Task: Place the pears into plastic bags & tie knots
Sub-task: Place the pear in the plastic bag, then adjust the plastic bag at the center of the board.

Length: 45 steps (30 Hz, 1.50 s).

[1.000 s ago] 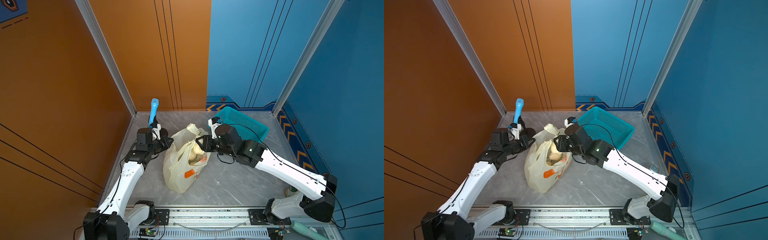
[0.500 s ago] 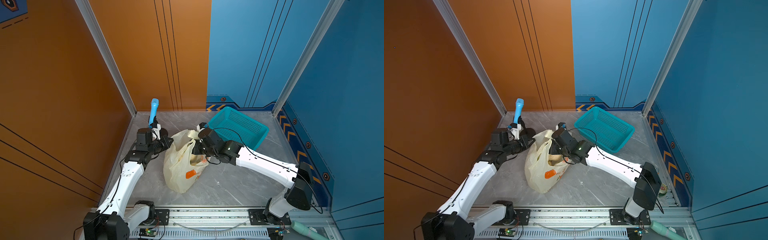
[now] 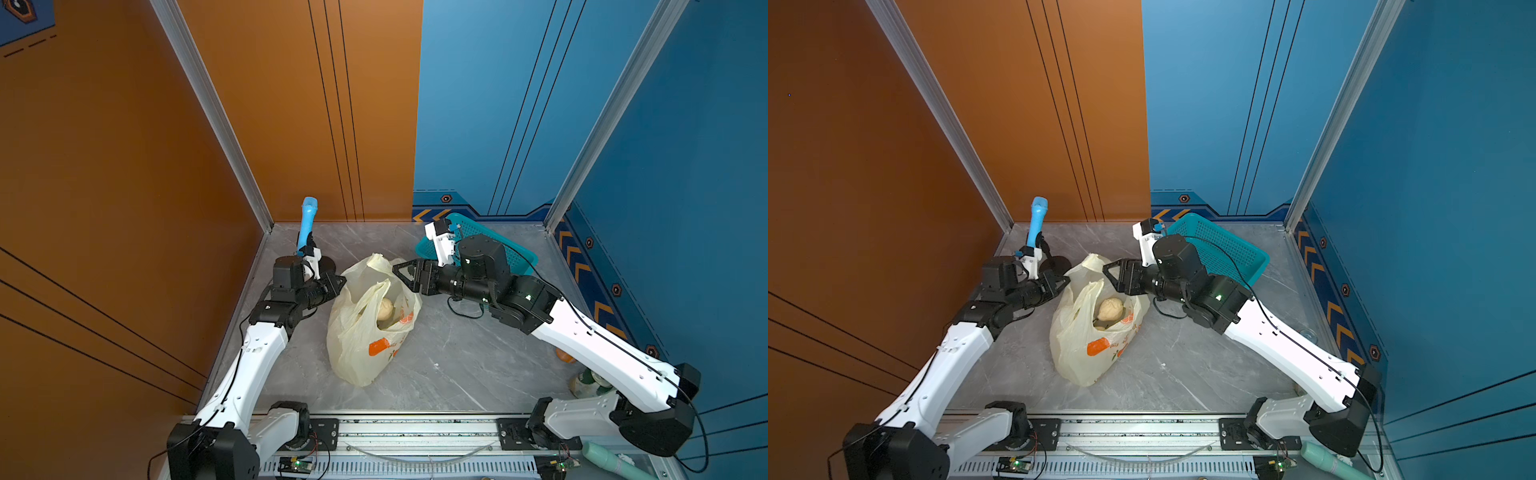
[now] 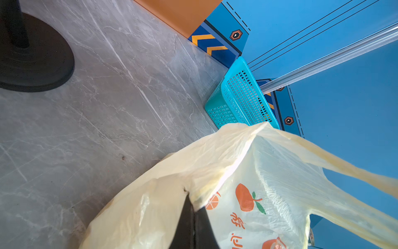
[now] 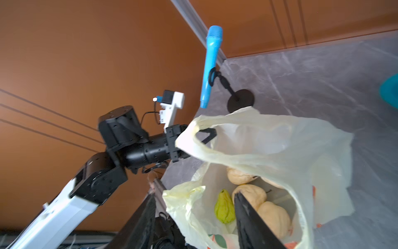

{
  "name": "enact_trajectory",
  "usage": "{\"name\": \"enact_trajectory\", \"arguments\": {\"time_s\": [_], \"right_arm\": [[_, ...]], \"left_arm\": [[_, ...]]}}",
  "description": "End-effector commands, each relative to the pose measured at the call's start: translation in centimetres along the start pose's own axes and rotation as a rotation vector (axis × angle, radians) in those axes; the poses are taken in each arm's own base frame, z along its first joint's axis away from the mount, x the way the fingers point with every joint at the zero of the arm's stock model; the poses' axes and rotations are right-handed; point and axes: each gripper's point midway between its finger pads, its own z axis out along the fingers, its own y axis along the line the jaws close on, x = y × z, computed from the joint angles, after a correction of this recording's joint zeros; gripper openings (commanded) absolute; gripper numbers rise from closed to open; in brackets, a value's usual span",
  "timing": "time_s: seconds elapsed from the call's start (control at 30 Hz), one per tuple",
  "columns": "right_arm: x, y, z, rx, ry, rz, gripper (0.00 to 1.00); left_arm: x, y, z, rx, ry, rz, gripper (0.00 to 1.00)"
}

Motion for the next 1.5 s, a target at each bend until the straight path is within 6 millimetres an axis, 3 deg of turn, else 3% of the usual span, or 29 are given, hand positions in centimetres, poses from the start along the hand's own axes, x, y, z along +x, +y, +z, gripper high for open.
{"name": "enact_trajectory", "arguments": {"time_s": [0.0, 0.23, 0.47, 0.7, 0.87, 0.97, 1.07, 1.13, 1.23, 1.37, 1.47], "right_arm": [[2.7, 2.5, 1.6, -0.167, 0.133, 0.004, 0.57], [3.7, 1.8, 3.3, -0.146, 0.170, 0.019, 0.45], [3.0, 2.2, 3.6, -0.156, 0.152, 0.008, 0.14], [1.7, 3.0, 3.6, -0.164, 0.135, -0.016, 0.10], [1.2, 3.4, 3.8, -0.171, 0.135, -0.022, 0.10], [1.1, 3.7, 3.9, -0.178, 0.137, -0.026, 0.10], [1.0, 3.8, 4.0, -0.180, 0.140, -0.029, 0.10], [1.0, 3.8, 3.9, -0.180, 0.142, -0.030, 0.10], [1.0, 4.0, 3.7, -0.183, 0.142, -0.034, 0.10], [0.7, 3.6, 3.4, -0.166, 0.132, -0.041, 0.11], [-0.1, 2.8, 2.7, -0.112, 0.114, -0.072, 0.24]], "left_arm": [[-0.5, -0.1, 0.0, 0.008, -0.010, 0.015, 0.00], [-0.7, -0.4, -0.3, 0.014, -0.018, 0.020, 0.00], [-1.5, -2.1, -1.5, 0.055, -0.040, 0.061, 0.01], [-2.7, -8.9, -7.1, 0.231, -0.141, 0.272, 0.48], [-0.5, -13.3, -10.4, 0.363, -0.175, 0.466, 0.68], [1.6, -14.6, -10.5, 0.416, -0.146, 0.540, 0.79], [3.0, -14.8, -9.5, 0.435, -0.097, 0.560, 0.83], [3.6, -14.7, -8.7, 0.432, -0.071, 0.573, 0.82], [3.4, -13.3, -7.4, 0.354, -0.078, 0.580, 0.73], [3.2, -12.5, -6.8, 0.314, -0.093, 0.598, 0.36], [3.3, -12.7, -6.8, 0.327, -0.095, 0.605, 0.16]]}}
